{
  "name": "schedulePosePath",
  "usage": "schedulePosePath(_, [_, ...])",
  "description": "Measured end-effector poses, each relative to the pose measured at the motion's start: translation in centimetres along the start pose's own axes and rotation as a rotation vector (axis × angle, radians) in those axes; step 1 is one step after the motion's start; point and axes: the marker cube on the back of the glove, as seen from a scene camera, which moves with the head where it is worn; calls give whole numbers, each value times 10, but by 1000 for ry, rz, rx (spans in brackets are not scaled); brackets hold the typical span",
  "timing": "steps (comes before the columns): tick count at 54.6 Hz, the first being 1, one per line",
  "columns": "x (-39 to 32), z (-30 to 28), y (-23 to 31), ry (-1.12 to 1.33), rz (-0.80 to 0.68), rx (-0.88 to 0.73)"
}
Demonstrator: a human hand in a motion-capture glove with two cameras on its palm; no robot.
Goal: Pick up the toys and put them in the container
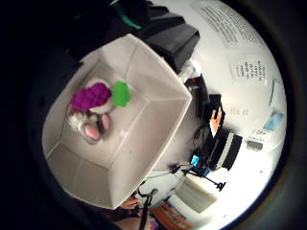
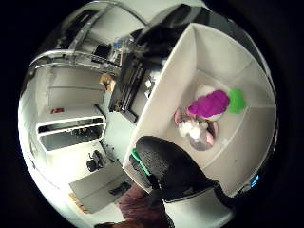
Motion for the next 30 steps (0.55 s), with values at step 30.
schedulePosePath(30, [1, -57, 40, -35, -39, 317])
